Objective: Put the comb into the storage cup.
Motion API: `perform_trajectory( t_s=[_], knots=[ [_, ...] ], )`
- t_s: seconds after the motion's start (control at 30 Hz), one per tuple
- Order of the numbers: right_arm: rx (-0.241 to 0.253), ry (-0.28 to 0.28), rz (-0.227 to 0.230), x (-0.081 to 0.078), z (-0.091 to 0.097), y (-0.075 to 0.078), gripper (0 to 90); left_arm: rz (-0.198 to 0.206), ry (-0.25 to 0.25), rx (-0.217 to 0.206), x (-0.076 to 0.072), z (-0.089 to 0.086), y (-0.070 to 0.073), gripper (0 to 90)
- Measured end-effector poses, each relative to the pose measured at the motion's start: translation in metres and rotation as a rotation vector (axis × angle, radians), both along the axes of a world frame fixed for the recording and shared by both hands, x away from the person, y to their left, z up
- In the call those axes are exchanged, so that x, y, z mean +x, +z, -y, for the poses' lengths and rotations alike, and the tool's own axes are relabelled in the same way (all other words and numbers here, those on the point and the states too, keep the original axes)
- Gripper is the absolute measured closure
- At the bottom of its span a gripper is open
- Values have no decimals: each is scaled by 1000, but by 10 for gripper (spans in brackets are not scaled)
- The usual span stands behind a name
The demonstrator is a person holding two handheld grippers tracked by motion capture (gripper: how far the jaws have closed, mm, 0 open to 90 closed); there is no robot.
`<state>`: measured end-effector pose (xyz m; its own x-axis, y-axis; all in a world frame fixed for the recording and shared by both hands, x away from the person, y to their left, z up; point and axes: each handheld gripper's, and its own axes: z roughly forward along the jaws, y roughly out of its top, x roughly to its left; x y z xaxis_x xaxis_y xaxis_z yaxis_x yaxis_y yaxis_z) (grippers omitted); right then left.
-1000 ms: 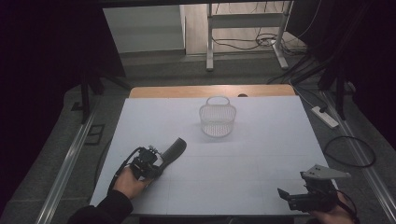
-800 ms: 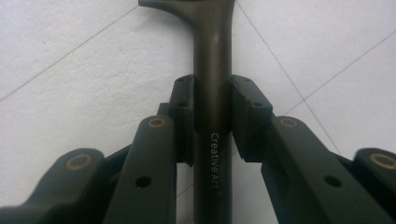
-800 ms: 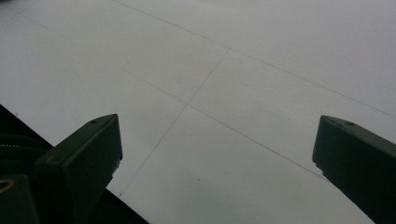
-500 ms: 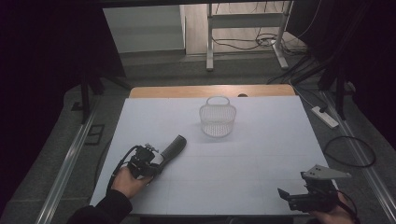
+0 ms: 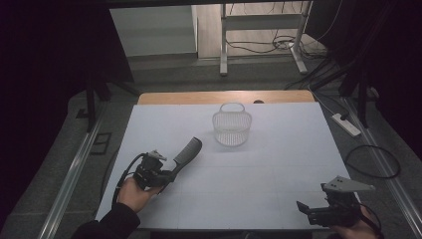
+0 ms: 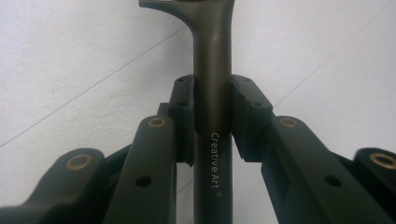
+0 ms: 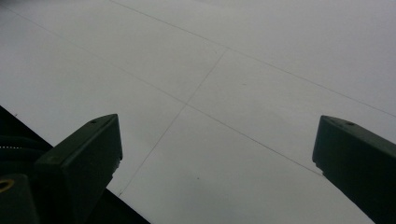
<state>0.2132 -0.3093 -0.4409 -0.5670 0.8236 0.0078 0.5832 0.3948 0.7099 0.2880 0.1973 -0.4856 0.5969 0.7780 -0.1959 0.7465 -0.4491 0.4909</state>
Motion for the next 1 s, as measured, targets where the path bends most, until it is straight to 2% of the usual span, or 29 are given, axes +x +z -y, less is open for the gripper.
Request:
perform_trajectory(
  t_s=[0.23,0.47,0.73,0.8,0.87,1.0],
  knots=[
    [1,0,0,0,0,0,18,26,8,-61,-6,-6,7,718],
    [5,8,3,0,0,1,15,50,-6,-62,-12,-4,12,717],
    [28,26,12,0,0,2,5,119,-1,-100,-28,-1,23,717],
    [33,28,15,0,0,2,2,123,-3,-100,-29,-1,24,717],
    [50,37,31,0,0,3,0,148,-1,-96,-33,0,28,717],
    [59,48,50,0,-1,6,0,168,2,-111,-38,1,31,717]
  ],
)
